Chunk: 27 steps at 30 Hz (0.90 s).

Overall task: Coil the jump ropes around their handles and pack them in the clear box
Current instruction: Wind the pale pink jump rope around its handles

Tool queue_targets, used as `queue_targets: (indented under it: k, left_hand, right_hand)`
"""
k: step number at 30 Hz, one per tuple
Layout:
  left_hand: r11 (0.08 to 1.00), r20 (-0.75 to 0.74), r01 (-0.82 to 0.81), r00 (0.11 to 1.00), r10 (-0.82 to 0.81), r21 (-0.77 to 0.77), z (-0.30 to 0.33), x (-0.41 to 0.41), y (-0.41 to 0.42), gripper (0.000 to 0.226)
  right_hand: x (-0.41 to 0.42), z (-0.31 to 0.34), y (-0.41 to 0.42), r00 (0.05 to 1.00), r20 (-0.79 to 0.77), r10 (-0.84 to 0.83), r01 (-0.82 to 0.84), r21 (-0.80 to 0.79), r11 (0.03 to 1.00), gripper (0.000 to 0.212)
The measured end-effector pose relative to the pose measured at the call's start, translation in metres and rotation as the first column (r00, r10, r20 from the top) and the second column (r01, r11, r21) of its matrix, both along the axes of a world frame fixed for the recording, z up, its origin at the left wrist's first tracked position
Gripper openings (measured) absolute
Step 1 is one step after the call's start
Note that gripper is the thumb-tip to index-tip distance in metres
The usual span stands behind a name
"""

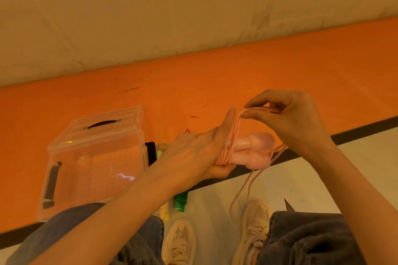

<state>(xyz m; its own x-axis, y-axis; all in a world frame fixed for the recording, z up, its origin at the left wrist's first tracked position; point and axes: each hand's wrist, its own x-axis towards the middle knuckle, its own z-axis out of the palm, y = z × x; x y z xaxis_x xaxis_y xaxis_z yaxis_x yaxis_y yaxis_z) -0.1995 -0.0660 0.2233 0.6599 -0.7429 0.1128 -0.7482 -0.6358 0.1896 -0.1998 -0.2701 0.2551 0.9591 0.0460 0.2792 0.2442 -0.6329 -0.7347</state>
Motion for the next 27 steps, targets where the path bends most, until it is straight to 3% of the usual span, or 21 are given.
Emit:
queue_targets:
  k: [5,10,15,21,27]
  left_hand:
    - [0.994,0.058,0.071,0.996,-0.067,-0.081,0.0,-0.008,0.0,0.084]
    - [0.991,0.1,0.122,0.988,-0.116,-0.053,0.0,-0.006,0.003,0.062]
    - [0.977,-0.034,0.144,0.988,-0.152,-0.157,0.003,-0.005,0.008,0.062]
    - [0.966,-0.121,0.11,0.983,-0.142,-0.235,0.008,-0.002,0.013,0.061]
    - [0.92,-0.264,0.025,0.954,-0.138,-0.392,0.015,0.0,0.017,0.062]
  right_hand:
    - [0.006,-0.007,-0.005,0.994,-0.109,0.013,-0.011,0.022,1.0,0.002]
    - [0.007,-0.005,-0.009,0.985,-0.159,0.07,-0.058,0.076,0.995,0.017]
    - [0.008,-0.003,-0.008,0.98,-0.168,0.103,-0.083,0.118,0.99,0.026]
    - [0.012,-0.006,-0.011,0.961,-0.223,0.162,-0.123,0.179,0.976,0.015]
    - [0.013,-0.008,-0.018,0.935,-0.255,0.247,-0.158,0.324,0.933,0.023]
